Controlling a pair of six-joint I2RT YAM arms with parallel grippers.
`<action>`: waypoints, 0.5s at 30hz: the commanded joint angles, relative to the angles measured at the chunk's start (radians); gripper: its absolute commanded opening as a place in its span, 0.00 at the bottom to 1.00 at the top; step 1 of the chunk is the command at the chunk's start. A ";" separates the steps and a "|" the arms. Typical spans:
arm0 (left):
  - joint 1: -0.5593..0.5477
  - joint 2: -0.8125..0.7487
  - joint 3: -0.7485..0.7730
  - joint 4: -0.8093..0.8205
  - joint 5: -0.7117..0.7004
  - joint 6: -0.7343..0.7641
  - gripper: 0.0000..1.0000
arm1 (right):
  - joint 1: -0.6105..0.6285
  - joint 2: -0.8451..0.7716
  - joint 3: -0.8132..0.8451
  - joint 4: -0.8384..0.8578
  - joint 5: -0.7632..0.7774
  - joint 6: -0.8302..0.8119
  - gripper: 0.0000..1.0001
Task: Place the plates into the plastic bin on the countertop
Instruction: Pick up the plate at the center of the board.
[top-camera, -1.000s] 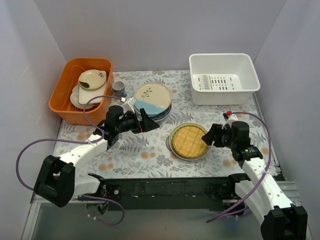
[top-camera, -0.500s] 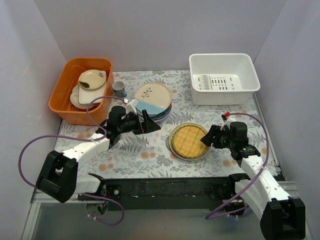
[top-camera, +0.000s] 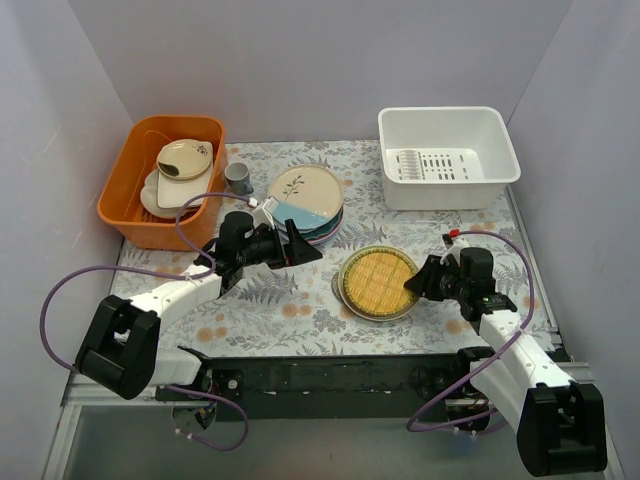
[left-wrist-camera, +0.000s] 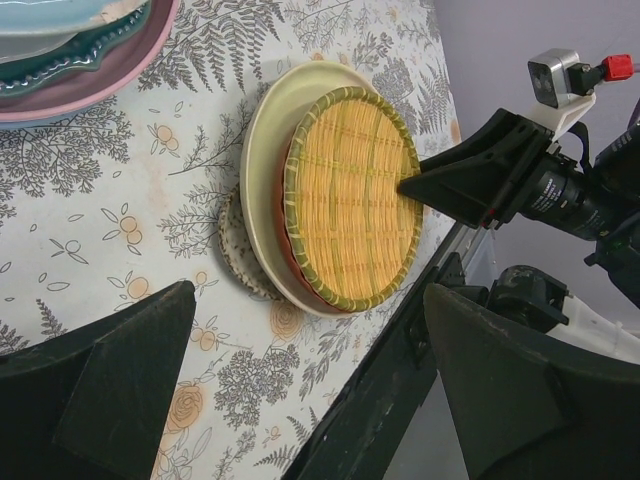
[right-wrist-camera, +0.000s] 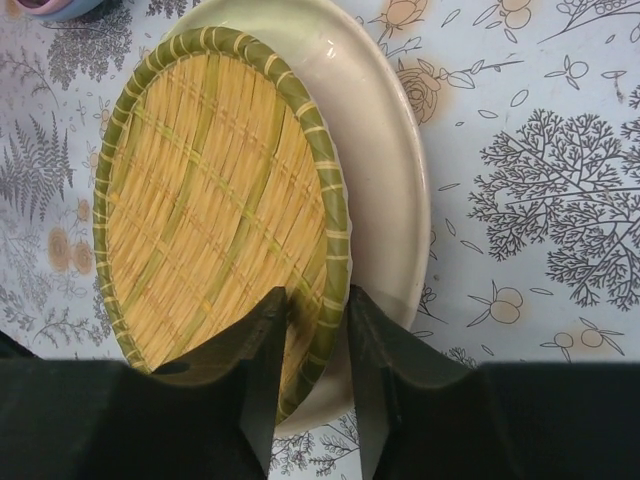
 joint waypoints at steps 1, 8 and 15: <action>-0.009 0.004 -0.005 0.030 0.006 -0.007 0.98 | -0.016 0.012 -0.011 0.067 -0.042 0.011 0.33; -0.014 -0.016 -0.015 0.041 -0.008 -0.016 0.98 | -0.032 0.011 -0.015 0.068 -0.063 0.007 0.25; -0.015 -0.008 -0.021 0.047 -0.003 -0.020 0.98 | -0.039 0.002 -0.014 0.073 -0.090 0.005 0.04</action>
